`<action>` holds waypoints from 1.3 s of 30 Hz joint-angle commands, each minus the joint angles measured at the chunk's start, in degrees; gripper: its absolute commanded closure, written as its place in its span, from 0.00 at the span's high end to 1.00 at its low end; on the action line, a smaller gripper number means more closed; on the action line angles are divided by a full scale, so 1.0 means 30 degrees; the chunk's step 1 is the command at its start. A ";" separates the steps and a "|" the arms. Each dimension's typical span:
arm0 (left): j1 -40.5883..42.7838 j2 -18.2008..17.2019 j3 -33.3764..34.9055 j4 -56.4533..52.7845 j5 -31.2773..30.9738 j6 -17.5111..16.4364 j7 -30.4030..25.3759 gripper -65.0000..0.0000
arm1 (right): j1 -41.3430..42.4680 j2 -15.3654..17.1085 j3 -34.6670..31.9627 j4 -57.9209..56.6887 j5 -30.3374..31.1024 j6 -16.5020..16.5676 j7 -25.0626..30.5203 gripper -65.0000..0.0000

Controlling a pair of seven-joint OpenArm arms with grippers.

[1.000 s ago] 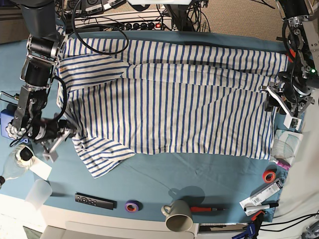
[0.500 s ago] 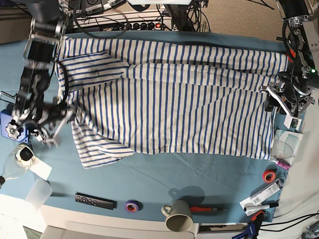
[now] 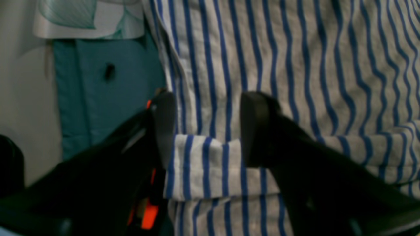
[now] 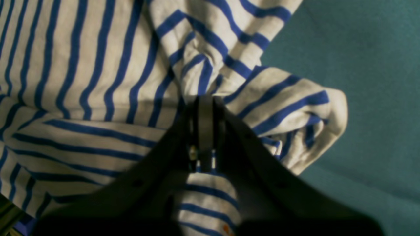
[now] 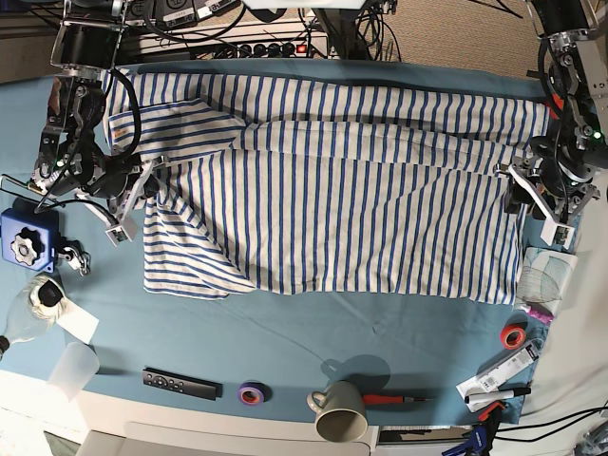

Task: Fold the T-shirt properly
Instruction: 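Grasp the shirt side near the right gripper and fold it inward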

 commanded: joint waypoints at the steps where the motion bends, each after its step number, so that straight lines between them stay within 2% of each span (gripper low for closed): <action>1: -0.0204 -0.0306 -0.0102 0.0277 -0.0146 0.0058 -0.0401 0.50 | 0.0306 0.0321 0.0131 0.0262 0.0415 -0.0007 0.0189 0.12; 4: -0.0204 -0.0313 -0.0102 0.0277 -0.0146 0.0058 -0.0401 0.50 | 0.0299 0.0321 0.0131 0.0262 0.0525 -0.0015 0.0015 0.32; 5: -0.0204 -0.0313 -0.0102 0.0277 -0.0138 0.0058 -0.0401 0.50 | 0.0299 0.0328 0.0131 0.0262 0.0539 -0.0022 -0.0095 0.35; 11: -0.0211 -0.0306 -0.0102 0.0277 -0.0138 0.0058 -0.0408 0.50 | 0.0313 0.0328 0.0612 0.0313 0.1435 -0.0087 -0.0107 0.36; 16: -0.0211 -0.0306 -0.0102 0.0277 -0.0138 0.0058 -0.0408 0.50 | 0.0321 0.0321 0.2688 0.1071 0.2761 -0.0073 -0.0107 0.36; 18: -0.0211 -0.0306 -0.0102 0.0277 -0.0138 0.0058 -0.0408 0.50 | 0.0321 0.0328 0.3643 0.1217 0.2718 -0.0066 -0.0107 0.36; 23: -0.0211 -0.0306 -0.0102 0.0277 -0.0146 0.0058 -0.0401 0.50 | 0.0328 0.0328 0.5523 0.1209 0.2339 -0.0007 0.1421 0.36; 28: -0.0204 -0.0306 -0.0102 0.0277 -0.0146 0.0058 -0.0408 0.50 | 0.0663 0.0313 0.5770 0.0976 0.1202 0.0510 0.2594 0.36; 33: -0.0211 -0.0306 -0.0102 0.0277 -0.0153 0.0066 -0.0408 0.50 | 0.2280 0.0277 0.5748 -0.0721 -0.0146 0.0058 0.4386 0.36; 39: -0.0211 -0.0306 -0.0102 0.0277 -0.0153 0.0066 -0.0408 0.50 | 0.5399 0.0277 0.5741 -0.5625 0.0073 -0.0066 0.5523 0.36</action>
